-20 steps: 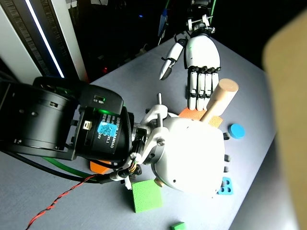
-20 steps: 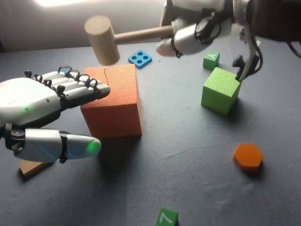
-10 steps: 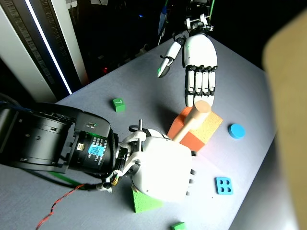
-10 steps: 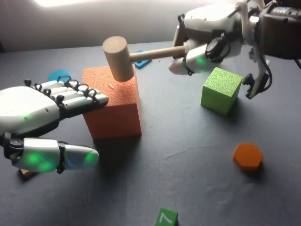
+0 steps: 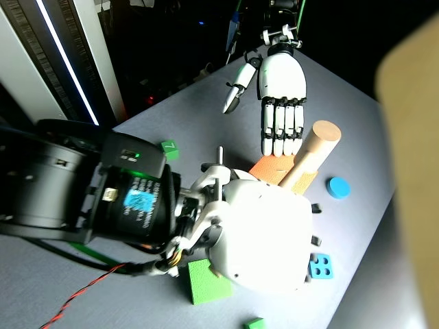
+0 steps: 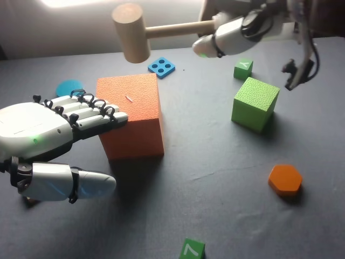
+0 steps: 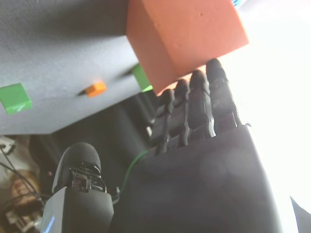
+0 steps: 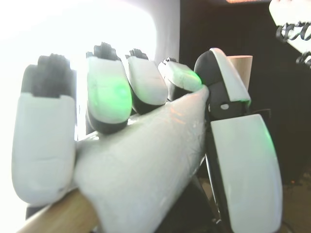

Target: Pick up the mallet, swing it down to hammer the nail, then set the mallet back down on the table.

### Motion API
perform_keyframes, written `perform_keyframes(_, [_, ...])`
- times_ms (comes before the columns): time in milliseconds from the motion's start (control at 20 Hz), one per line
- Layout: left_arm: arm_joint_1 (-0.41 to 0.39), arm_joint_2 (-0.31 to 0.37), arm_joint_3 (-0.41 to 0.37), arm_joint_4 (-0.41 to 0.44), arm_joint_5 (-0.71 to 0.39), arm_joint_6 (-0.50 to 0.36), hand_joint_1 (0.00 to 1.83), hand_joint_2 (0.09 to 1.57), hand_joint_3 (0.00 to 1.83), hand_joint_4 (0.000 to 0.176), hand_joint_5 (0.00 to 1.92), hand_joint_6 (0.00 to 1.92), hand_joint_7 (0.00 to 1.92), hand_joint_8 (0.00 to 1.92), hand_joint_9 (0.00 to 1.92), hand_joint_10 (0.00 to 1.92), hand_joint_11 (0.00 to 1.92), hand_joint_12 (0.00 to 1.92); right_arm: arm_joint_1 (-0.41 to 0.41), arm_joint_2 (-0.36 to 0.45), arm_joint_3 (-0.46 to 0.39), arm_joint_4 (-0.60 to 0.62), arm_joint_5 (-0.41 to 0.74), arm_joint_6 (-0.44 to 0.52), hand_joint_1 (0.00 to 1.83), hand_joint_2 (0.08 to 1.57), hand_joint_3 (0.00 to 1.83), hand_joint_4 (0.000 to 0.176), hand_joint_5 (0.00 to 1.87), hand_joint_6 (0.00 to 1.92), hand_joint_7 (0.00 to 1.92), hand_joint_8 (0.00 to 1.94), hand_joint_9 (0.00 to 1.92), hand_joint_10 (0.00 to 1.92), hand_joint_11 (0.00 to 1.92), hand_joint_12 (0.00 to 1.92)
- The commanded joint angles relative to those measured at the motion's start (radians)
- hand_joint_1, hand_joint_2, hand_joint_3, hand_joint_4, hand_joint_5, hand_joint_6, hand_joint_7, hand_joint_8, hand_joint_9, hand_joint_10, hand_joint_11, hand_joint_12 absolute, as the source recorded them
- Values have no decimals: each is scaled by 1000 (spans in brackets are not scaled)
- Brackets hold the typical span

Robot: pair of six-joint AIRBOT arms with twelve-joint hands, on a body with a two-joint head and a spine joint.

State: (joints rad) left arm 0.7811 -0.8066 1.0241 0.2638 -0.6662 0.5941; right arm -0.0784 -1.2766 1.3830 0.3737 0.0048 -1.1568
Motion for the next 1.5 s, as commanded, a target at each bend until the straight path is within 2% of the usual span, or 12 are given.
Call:
perform_keyframes(0, [0,-9,-4,3,-56,-7,0,1171,0,0,54,2,67,3,71,3,0,224,22,15,-15,8,90,0,786,1493,4,176,1327,1921,1602,1941,1712,1921,1880,1921])
perform_keyframes(150, [0,-9,-7,5,-50,-8,0,1171,0,0,42,0,64,0,70,2,0,232,24,64,-71,7,81,-7,781,1499,0,176,1320,1921,1594,1941,1710,1921,1882,1921])
perform_keyframes(200, [2,-9,-7,10,-48,-14,0,1171,0,0,40,0,62,0,70,1,0,231,18,138,-154,-23,84,-19,785,1497,0,176,1318,1921,1592,1941,1708,1921,1879,1921])
perform_keyframes(300, [2,-9,-8,10,-47,-14,0,1174,1,0,73,8,93,8,91,6,0,263,4,181,-206,-66,102,-19,787,1494,0,176,1323,1921,1604,1941,1715,1921,1884,1921])
perform_keyframes(350, [4,-9,-8,10,-47,-16,0,1172,0,0,84,6,108,7,105,7,0,287,-13,220,-255,-97,117,-19,764,1506,2,176,1324,1921,1600,1941,1713,1921,1885,1921])
perform_keyframes(450, [6,-9,-9,10,-47,-18,0,1174,1,0,59,1,79,2,80,0,0,218,-40,260,-309,-113,121,-20,789,1494,0,176,1321,1921,1596,1941,1711,1921,1885,1921])
perform_keyframes(550, [6,-9,-9,10,-47,-18,0,1173,0,0,53,0,73,1,79,0,0,227,-76,285,-344,-113,121,-23,768,1500,1,176,1316,1921,1592,1941,1712,1921,1884,1921])
perform_keyframes(650, [6,-9,-9,10,-47,-19,0,1177,1,0,62,2,84,2,87,1,0,242,-110,296,-362,-113,133,-28,711,1517,6,176,1330,1921,1585,1941,1709,1921,1884,1921])
perform_keyframes(800, [6,-9,-9,10,-47,-19,0,1179,2,0,54,0,81,1,78,0,0,203,-165,299,-372,-138,154,-39,735,1520,1,176,1325,1921,1591,1941,1709,1921,1883,1921])
perform_keyframes(1100, [4,-9,-9,10,-47,-21,0,1170,0,0,80,4,103,4,96,2,0,247,-249,287,-373,-191,215,-59,754,1504,0,176,1336,1921,1591,1941,1710,1921,1879,1921])
perform_keyframes(1200, [1,-8,-8,10,-50,-21,0,1172,0,0,88,4,103,5,97,5,0,261,-279,262,-366,-213,240,-66,705,1524,6,176,1337,1921,1601,1941,1720,1921,1887,1921])
perform_keyframes(1450, [-8,-8,-5,10,-52,-25,0,1174,0,0,82,3,104,3,99,4,0,261,-316,160,-287,-212,273,-64,734,1507,0,176,1323,1921,1579,1941,1700,1921,1867,1921])
